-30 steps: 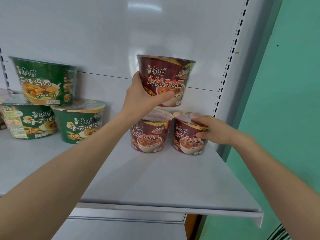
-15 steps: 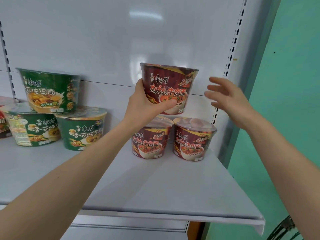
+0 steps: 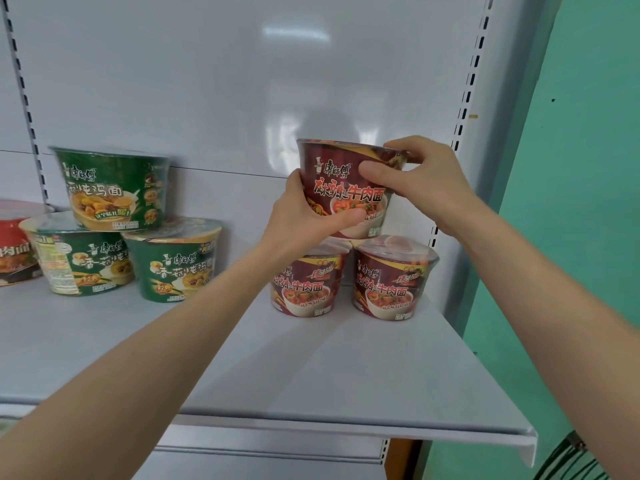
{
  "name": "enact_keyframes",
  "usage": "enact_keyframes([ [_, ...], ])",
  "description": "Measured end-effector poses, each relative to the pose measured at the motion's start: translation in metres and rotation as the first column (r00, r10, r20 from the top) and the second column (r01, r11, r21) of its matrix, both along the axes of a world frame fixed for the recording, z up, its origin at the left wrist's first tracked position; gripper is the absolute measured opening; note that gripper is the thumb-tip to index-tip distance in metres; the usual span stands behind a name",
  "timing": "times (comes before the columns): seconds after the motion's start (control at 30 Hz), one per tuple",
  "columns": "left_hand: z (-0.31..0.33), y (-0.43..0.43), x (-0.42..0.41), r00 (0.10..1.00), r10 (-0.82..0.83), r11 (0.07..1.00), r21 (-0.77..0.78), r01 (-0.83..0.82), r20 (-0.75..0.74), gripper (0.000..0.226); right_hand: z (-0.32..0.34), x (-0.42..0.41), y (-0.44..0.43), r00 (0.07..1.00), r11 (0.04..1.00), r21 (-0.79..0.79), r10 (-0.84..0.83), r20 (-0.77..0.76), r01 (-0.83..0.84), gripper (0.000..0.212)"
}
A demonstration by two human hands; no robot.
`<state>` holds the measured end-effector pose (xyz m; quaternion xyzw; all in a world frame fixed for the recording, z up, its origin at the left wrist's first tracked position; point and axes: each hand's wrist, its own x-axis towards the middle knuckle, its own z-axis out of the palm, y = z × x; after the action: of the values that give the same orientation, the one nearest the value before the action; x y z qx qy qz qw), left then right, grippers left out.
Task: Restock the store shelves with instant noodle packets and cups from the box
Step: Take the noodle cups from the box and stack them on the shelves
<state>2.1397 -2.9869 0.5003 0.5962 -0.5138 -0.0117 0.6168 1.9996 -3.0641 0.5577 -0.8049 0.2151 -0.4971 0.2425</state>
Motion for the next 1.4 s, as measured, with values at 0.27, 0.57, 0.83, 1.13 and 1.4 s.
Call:
enact_keyframes([
  [0.27, -0.051, 0.041, -0.016, 0.786, 0.252, 0.953, -0.003, -0.303, 0.565, 0.091, -0.007, -0.004, -0.007, 0.991, 0.99, -0.051, -0.127, 0.034, 0.129, 0.036],
  [0.57, -0.109, 0.053, -0.019, 0.759, -0.272, 0.73, 0.641, -0.237, 0.591, 0.099, -0.027, 0.011, -0.018, 0.99, 0.99, 0.001, -0.14, 0.0, 0.14, 0.056],
  [0.83, -0.107, 0.056, -0.023, 0.791, -0.26, 0.733, 0.647, -0.211, 0.553, 0.093, -0.035, 0.023, -0.028, 0.995, 0.994, 0.029, -0.101, -0.021, 0.102, 0.064],
  [1.13, -0.106, 0.055, -0.026, 0.799, -0.267, 0.717, 0.665, -0.209, 0.539, 0.06, -0.035, 0.021, -0.034, 0.996, 0.996, 0.041, -0.071, -0.058, 0.073, 0.065],
  [1.4, -0.108, 0.055, -0.025, 0.799, -0.248, 0.707, 0.667, -0.237, 0.548, 0.064, -0.035, 0.02, -0.035, 0.988, 0.997, 0.033, -0.07, -0.137, 0.075, 0.073],
])
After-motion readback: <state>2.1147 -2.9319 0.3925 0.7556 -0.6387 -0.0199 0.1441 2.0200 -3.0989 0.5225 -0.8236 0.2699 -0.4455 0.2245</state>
